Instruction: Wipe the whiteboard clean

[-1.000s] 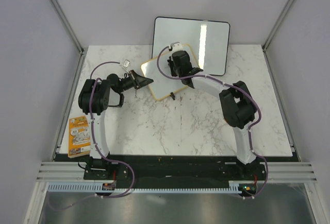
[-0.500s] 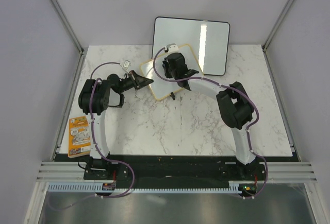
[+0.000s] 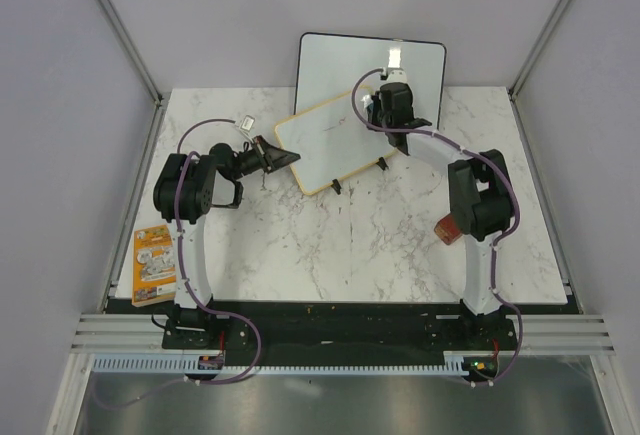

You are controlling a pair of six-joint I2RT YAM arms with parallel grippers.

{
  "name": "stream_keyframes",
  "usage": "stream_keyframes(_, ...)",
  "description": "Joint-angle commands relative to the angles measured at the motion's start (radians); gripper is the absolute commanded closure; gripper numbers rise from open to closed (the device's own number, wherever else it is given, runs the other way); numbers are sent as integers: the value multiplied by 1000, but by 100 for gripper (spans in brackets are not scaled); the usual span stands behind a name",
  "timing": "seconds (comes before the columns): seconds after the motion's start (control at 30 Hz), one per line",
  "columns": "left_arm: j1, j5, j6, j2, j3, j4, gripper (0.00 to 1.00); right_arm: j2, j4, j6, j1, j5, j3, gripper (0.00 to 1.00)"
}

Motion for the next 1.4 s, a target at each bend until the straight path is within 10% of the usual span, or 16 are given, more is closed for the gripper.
stream_keyframes(0.0,-14,88,34,18,-7,276,98,47,-86,-30,-32,17,-22,100)
stream_keyframes(0.3,-16,91,36,18,-6,276,98,18,8,-104,129,46,-61,100)
stream_keyframes(1.37,-17,91,41,13,-9,276,98,124,140,-164,52,101,289,100)
